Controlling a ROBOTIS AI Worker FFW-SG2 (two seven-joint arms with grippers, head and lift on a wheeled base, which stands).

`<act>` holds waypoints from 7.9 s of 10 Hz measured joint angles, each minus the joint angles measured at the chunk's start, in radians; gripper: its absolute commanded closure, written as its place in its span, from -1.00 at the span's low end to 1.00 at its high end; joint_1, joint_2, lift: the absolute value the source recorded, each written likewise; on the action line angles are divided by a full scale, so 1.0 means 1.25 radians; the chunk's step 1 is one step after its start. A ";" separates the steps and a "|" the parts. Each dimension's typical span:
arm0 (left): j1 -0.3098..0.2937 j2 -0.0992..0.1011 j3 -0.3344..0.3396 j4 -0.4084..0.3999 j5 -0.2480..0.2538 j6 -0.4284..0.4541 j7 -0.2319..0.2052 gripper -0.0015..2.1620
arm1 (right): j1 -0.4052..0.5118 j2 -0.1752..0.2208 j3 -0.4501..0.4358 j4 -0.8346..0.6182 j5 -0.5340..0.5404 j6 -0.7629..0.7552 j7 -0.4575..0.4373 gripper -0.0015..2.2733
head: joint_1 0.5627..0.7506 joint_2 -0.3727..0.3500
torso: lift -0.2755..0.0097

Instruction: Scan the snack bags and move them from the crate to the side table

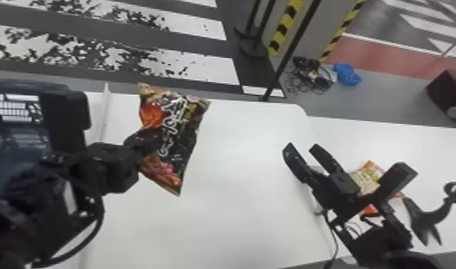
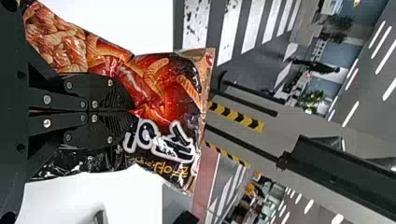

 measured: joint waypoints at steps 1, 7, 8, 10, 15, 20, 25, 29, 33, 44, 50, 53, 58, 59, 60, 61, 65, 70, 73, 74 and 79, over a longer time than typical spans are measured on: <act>-0.016 -0.014 -0.039 0.054 -0.013 -0.016 -0.012 0.78 | 0.000 0.000 -0.001 -0.002 -0.003 0.000 0.000 -0.93 | 0.41 -0.94 | 0.32; -0.117 -0.041 -0.269 0.325 -0.121 -0.042 -0.032 0.78 | -0.013 -0.002 -0.031 -0.024 -0.060 0.000 0.009 -0.93 | 0.41 -0.94 | 0.32; -0.122 -0.041 -0.286 0.358 -0.123 -0.057 -0.047 0.78 | -0.015 0.000 -0.029 -0.024 -0.061 -0.001 0.010 -0.93 | 0.41 -0.94 | 0.32; -0.127 -0.041 -0.315 0.392 -0.123 -0.089 -0.051 0.53 | -0.019 0.002 -0.021 -0.022 -0.057 -0.003 0.009 -0.93 | 0.41 -0.94 | 0.32; -0.131 -0.041 -0.309 0.424 -0.104 -0.159 -0.098 -0.97 | -0.019 -0.002 -0.024 -0.021 -0.059 0.002 0.010 -0.93 | 0.41 -0.94 | 0.32; -0.091 -0.040 -0.220 0.263 -0.171 -0.187 0.011 -0.97 | -0.011 -0.007 -0.044 -0.028 -0.058 0.039 0.011 -0.93 | 0.41 -0.94 | 0.32; 0.082 0.060 0.056 0.078 -0.172 -0.370 0.018 -0.97 | -0.030 0.005 0.001 -0.030 0.010 0.108 0.009 -0.93 | 0.41 -0.75 | 0.32; 0.179 0.113 0.200 0.015 -0.139 -0.392 0.000 -0.97 | -0.017 0.021 0.089 -0.053 0.193 0.133 -0.019 -0.93 | 0.41 -0.32 | 0.32; 0.197 0.140 0.248 0.030 -0.097 -0.402 -0.021 -0.97 | 0.065 0.019 0.264 -0.156 0.418 0.233 -0.036 -0.93 | 0.41 0.14 | 0.32; 0.218 0.142 0.270 0.028 -0.057 -0.400 -0.087 -0.97 | -0.020 -0.141 0.578 -0.002 0.775 0.247 -0.204 -0.86 | 0.41 0.28 | 0.32; 0.209 0.140 0.270 0.039 -0.031 -0.385 -0.118 -0.97 | -0.047 -0.188 0.583 -0.041 0.730 0.253 -0.288 0.97 | 0.41 0.18 | 0.32; 0.184 0.138 0.249 0.053 -0.031 -0.376 -0.120 -0.97 | -0.017 -0.144 0.394 -0.111 0.421 0.174 -0.209 0.97 | 0.41 0.10 | 0.32; 0.169 0.136 0.203 0.060 -0.046 -0.375 -0.121 -0.97 | -0.039 0.022 0.092 -0.031 -0.166 0.120 -0.101 0.97 | 0.41 -0.32 | 0.32; 0.168 0.136 0.196 0.060 -0.049 -0.375 -0.121 -0.97 | -0.046 0.036 0.068 0.011 -0.221 0.119 -0.110 0.97 | 0.41 -0.43 | 0.32; 0.169 0.135 0.192 0.061 -0.051 -0.376 -0.121 -0.97 | -0.050 0.047 0.060 0.052 -0.220 0.111 -0.114 0.97 | 0.41 -0.50 | 0.32; 0.169 0.134 0.190 0.063 -0.052 -0.376 -0.122 -0.97 | -0.051 0.057 0.051 0.087 -0.203 0.096 -0.113 0.97 | 0.41 -0.56 | 0.32; 0.159 0.126 0.180 0.069 -0.056 -0.377 -0.121 -0.97 | -0.041 0.089 -0.035 0.131 -0.163 0.089 -0.113 -0.72 | 0.41 -0.83 | 0.32; 0.151 0.124 0.177 0.076 -0.050 -0.378 -0.125 -0.97 | 0.000 0.130 -0.023 0.138 -0.069 0.057 -0.135 -0.96 | 0.41 -0.87 | 0.32; 0.153 0.124 0.176 0.075 -0.048 -0.378 -0.128 -0.97 | -0.034 0.100 -0.029 0.123 -0.032 0.072 -0.078 -0.95 | 0.41 -0.85 | 0.32; 0.154 0.124 0.175 0.075 -0.048 -0.378 -0.128 -0.97 | -0.035 0.086 -0.039 0.090 -0.024 0.094 -0.011 -0.93 | 0.41 -0.81 | 0.32; 0.155 0.121 0.161 0.072 -0.056 -0.378 -0.128 -0.97 | 0.003 0.067 -0.022 -0.086 0.047 0.460 0.221 0.92 | 0.41 -0.42 | 0.32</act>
